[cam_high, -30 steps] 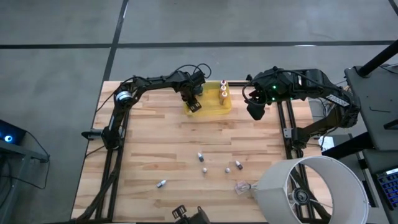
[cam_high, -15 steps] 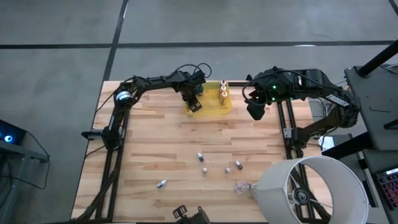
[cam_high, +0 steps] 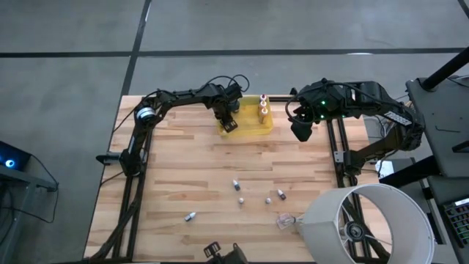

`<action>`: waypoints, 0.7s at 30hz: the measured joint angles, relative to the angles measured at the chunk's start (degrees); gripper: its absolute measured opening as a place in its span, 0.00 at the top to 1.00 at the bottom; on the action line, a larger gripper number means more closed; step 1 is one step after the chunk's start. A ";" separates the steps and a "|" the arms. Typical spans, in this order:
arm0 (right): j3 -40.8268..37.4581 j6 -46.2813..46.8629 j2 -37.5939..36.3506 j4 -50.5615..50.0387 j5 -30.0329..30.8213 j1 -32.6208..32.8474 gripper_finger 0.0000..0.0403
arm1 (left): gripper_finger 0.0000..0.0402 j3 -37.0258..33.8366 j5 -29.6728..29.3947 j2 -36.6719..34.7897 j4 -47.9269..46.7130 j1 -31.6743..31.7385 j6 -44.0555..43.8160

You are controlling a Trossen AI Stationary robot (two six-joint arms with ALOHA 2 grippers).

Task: Pick & Place food coloring
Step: Put the small pink food coloring bottle into the yellow bin

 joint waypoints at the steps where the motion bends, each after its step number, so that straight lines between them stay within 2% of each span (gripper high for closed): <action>1: 0.00 0.00 -0.01 0.00 0.00 0.00 0.59 | 0.86 0.02 0.04 0.00 -0.17 0.00 0.00; 21: 0.01 0.00 -0.01 0.00 0.00 0.01 0.59 | 0.86 -0.04 1.05 0.00 -0.64 0.11 1.07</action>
